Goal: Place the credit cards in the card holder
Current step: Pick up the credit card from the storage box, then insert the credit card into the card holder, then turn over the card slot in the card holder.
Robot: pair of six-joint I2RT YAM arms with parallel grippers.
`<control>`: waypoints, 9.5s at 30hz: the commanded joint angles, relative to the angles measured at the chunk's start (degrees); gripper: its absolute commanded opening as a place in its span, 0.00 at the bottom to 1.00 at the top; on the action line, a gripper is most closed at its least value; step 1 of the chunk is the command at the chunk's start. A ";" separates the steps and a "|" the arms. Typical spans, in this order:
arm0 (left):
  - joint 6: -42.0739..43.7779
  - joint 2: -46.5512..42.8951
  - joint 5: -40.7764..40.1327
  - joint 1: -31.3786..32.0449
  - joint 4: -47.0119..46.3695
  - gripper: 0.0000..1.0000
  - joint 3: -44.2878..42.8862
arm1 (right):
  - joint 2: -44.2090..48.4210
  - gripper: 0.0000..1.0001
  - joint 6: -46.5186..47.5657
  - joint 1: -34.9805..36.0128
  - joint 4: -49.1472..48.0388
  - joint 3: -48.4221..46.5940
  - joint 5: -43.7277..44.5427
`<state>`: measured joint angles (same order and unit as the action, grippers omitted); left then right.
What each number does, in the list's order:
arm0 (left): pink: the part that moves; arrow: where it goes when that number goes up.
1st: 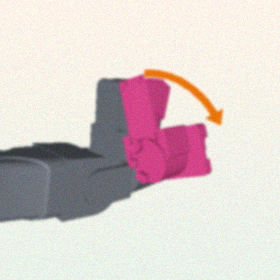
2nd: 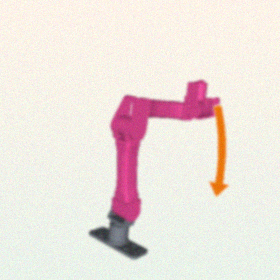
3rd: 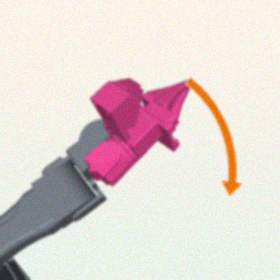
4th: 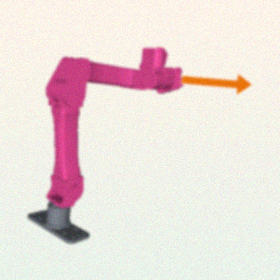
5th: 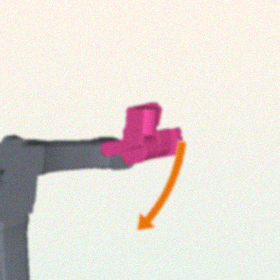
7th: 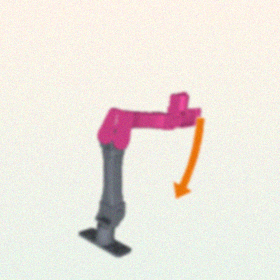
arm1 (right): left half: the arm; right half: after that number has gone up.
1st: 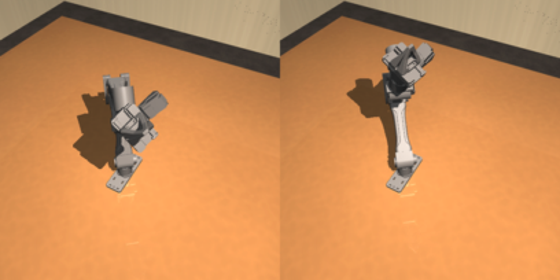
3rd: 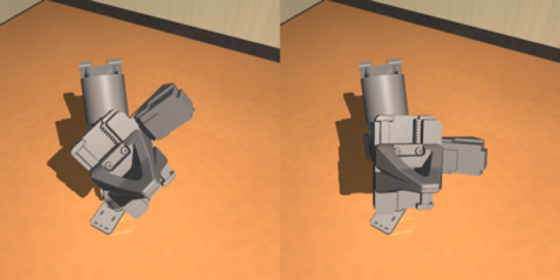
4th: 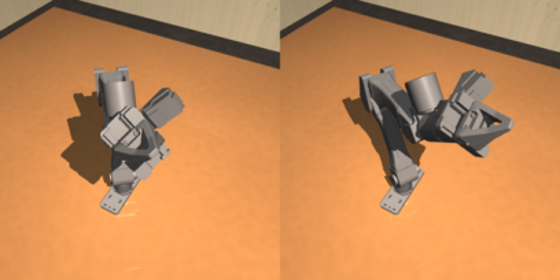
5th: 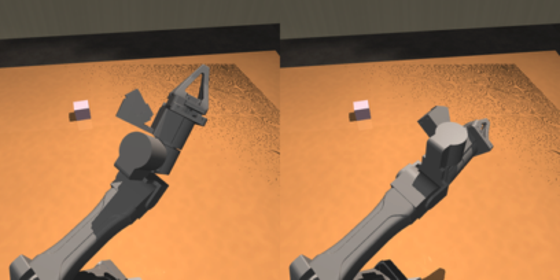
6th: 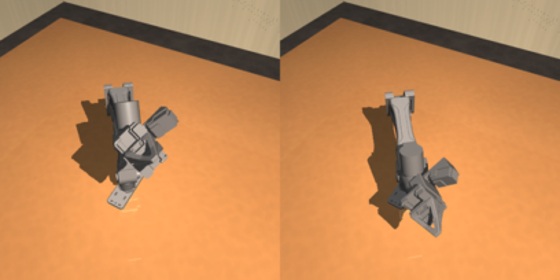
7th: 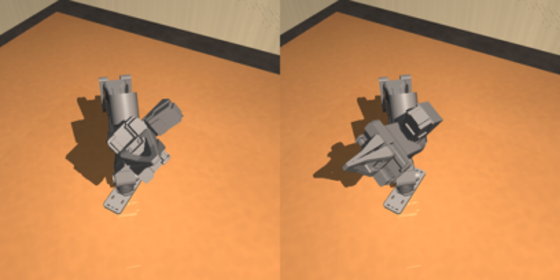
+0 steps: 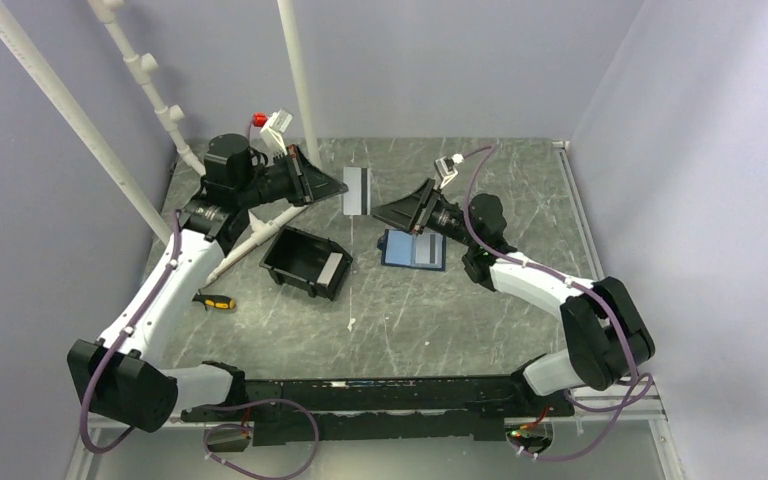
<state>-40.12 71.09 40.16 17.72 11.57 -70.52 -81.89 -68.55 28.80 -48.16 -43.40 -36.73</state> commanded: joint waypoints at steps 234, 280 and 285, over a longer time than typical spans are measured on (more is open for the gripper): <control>18.76 51.87 -18.25 16.65 24.08 0.43 -22.54 | -24.98 0.00 42.02 -9.11 45.90 -10.57 12.27; 8.83 47.40 -14.72 16.03 15.27 0.52 -18.73 | -26.57 0.00 44.14 -6.69 56.62 -16.26 22.90; 8.09 48.55 -13.63 16.12 14.16 0.52 -18.01 | -26.82 0.00 44.18 -6.70 56.50 -16.46 22.58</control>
<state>-31.11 119.81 26.44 33.71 27.22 -89.01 -106.15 -25.21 22.22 6.87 -59.37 -18.46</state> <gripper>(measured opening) 0.522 0.007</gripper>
